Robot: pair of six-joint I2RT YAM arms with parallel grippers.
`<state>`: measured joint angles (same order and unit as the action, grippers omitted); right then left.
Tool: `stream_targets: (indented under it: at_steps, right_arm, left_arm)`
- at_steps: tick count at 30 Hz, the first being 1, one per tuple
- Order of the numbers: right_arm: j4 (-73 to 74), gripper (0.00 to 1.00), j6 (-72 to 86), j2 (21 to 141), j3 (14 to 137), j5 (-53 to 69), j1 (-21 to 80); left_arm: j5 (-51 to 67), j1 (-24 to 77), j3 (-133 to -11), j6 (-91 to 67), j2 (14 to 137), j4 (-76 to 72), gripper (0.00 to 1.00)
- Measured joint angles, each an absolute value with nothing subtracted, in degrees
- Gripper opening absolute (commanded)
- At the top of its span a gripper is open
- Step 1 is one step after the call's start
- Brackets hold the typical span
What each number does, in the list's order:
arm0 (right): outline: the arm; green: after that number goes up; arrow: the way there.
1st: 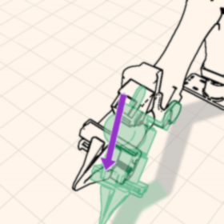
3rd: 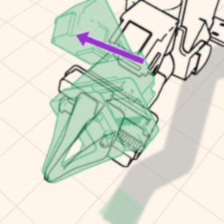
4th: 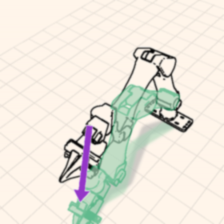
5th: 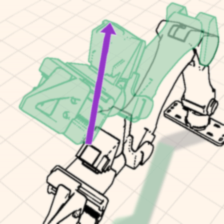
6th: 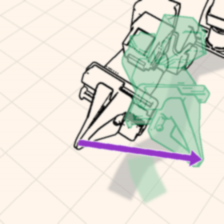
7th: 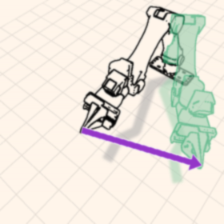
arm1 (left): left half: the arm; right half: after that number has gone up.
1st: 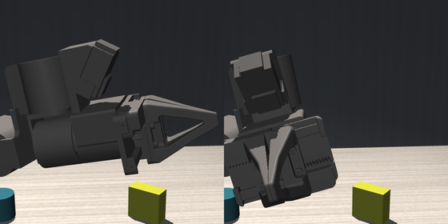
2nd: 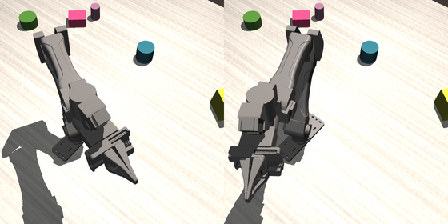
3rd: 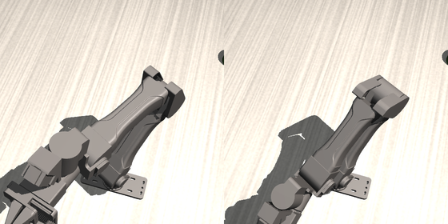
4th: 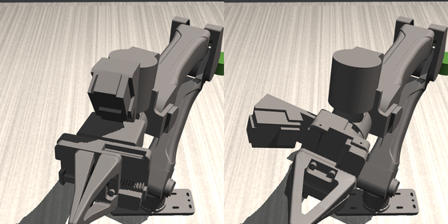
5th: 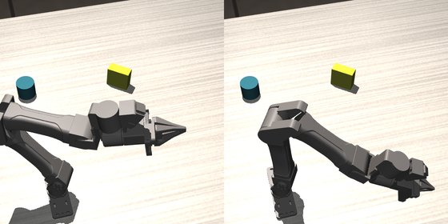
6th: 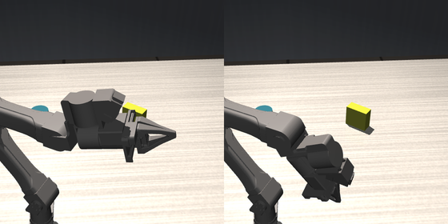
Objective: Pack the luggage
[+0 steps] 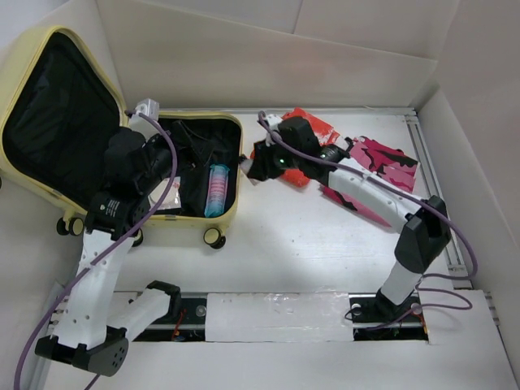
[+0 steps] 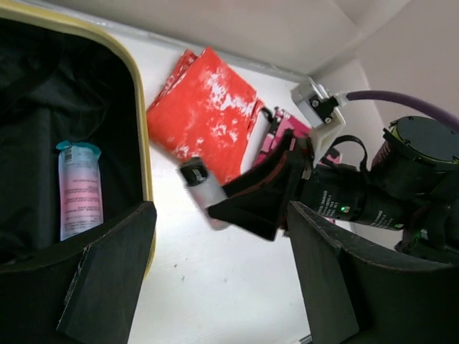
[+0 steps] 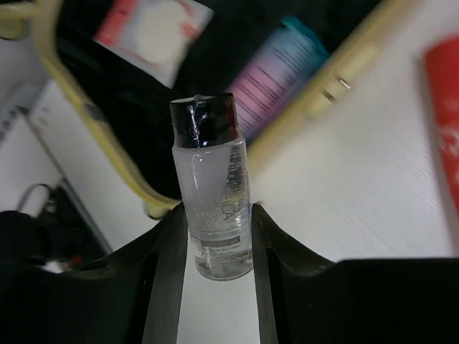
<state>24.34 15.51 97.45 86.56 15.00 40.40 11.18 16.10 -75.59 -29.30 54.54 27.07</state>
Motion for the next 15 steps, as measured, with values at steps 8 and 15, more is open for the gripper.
stream_targets:
  at_steps: [8, 15]
  right_arm:
    - [12.93, 0.14, 25.08, 116.64, 104.25, 23.0, 49.5]
    - [10.31, 0.38, 34.74, 129.36, 105.43, 23.27, 51.81]
  left_arm:
    - [10.92, 16.1, -76.62, -31.97, 54.22, 26.5, 0.7]
    - [9.34, 16.1, -76.62, -33.12, 54.37, 27.73, 0.69]
